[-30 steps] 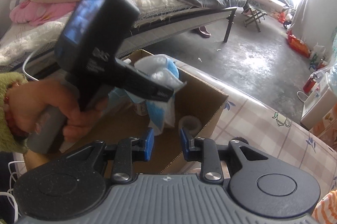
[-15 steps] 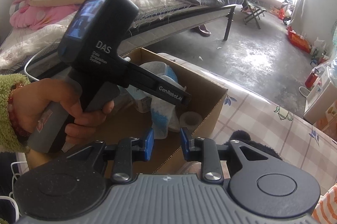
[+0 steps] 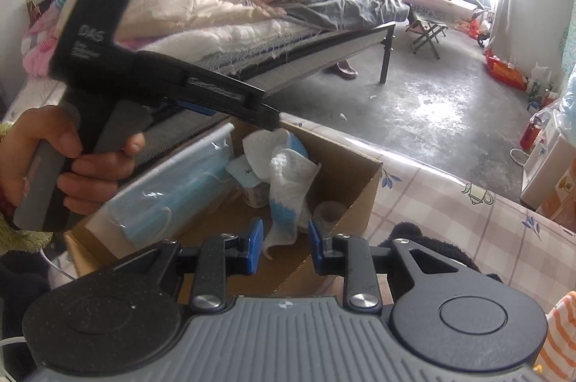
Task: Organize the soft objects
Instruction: 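Move both tools over the yellow glove beside the doll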
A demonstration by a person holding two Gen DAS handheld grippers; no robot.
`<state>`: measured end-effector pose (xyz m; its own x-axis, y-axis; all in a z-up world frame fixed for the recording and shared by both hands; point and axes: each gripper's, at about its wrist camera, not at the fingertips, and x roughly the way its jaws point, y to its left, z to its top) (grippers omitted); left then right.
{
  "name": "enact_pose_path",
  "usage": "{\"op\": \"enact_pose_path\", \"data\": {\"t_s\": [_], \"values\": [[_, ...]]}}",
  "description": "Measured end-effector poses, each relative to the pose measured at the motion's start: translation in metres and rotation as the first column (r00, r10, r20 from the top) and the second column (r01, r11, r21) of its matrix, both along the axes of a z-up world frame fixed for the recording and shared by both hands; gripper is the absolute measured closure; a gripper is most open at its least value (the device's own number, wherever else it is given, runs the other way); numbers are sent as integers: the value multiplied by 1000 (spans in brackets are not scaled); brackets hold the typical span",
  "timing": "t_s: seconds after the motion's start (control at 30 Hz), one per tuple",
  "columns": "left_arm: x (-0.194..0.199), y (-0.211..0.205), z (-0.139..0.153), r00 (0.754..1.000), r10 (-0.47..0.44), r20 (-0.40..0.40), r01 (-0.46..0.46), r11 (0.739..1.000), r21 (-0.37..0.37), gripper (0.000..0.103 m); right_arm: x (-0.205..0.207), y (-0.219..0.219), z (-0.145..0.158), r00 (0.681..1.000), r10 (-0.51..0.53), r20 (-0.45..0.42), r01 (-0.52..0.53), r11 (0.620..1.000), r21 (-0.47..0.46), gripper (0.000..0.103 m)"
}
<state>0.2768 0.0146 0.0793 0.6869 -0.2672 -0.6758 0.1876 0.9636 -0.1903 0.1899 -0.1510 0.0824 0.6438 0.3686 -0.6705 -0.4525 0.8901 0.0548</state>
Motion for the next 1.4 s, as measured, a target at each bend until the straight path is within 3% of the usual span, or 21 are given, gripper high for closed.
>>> {"op": "enact_pose_path", "data": {"t_s": [0.27,0.43,0.6,0.77,0.87,1.03,1.13,1.27,1.4], "values": [[-84,18,59,987,-57,148,46,996,78,13,-71,-40,37,995,-52,88,38,987,157,74],[-143,18,88,971,-138,194,125,989,80,9,-133,-83,55,981,-146,131,109,961,256,73],[-192,8,95,949,-228,218,223,974,51,5,-195,-126,53,957,-258,134,201,921,333,73],[-225,-18,70,928,-326,177,329,944,15,5,-246,-161,19,931,-360,59,299,846,441,61],[-239,-44,42,906,-395,156,398,917,11,5,-268,-176,-12,901,-435,10,378,794,477,60],[-258,-110,-17,851,-496,175,484,868,111,5,-279,-205,-70,826,-553,-108,521,678,519,60],[-273,-152,-45,799,-564,209,529,824,203,7,-277,-226,-92,785,-598,-160,578,615,537,60],[-279,-197,-69,735,-634,241,570,770,287,11,-266,-243,-109,759,-629,-166,603,585,542,60],[-269,-229,-86,725,-650,230,570,753,331,32,-248,-255,-120,745,-646,-165,613,566,551,60]]}}
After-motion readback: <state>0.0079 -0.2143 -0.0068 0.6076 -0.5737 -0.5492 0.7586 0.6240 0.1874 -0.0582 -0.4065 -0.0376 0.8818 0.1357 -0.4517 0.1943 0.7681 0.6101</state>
